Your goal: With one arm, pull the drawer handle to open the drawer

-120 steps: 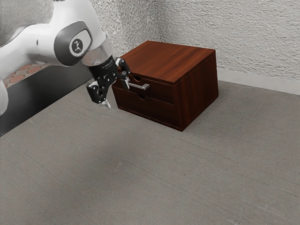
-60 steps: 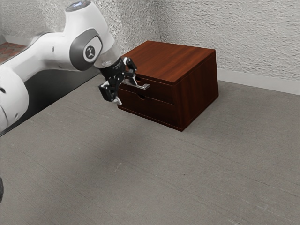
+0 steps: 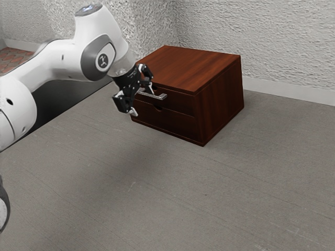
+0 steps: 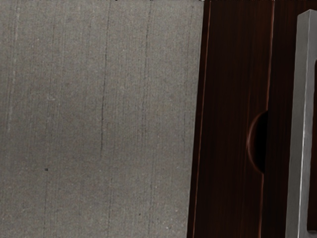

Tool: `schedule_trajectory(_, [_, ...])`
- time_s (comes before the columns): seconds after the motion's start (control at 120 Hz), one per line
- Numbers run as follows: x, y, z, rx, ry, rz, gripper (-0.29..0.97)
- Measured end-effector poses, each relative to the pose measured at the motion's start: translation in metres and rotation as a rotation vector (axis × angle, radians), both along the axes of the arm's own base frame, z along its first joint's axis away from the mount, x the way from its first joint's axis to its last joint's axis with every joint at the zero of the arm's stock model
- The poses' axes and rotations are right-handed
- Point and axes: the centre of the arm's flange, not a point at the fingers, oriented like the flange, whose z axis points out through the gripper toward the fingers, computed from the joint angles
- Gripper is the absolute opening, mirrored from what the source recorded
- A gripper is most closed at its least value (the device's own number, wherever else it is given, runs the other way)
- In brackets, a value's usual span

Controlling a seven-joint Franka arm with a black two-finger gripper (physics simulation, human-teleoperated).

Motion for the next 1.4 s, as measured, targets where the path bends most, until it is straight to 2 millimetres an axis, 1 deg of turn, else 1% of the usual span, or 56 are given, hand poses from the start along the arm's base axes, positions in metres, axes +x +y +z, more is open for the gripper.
schedule_trajectory(0.275, [-0.002,0.008,0.0,0.001,-0.006,0.014,0.68])
schedule_trajectory(0.367, [-0.001,0.014,-0.002,0.0,-0.009,0.022,0.68])
schedule_trajectory(0.458, [0.0,0.016,-0.004,0.0,-0.01,0.024,0.68])
schedule_trajectory(0.75, [0.016,0.02,-0.013,0.002,-0.038,0.021,0.68])
schedule_trajectory(1.075, [0.021,0.023,-0.017,0.006,-0.051,0.018,0.68])
schedule_trajectory(1.142, [0.022,0.023,-0.017,0.006,-0.052,0.018,0.65])
schedule_trajectory(1.3, [0.022,0.025,-0.021,0.002,-0.049,0.023,0.51])
schedule_trajectory(1.4, [0.021,0.029,-0.021,0.001,-0.051,0.03,0.45])
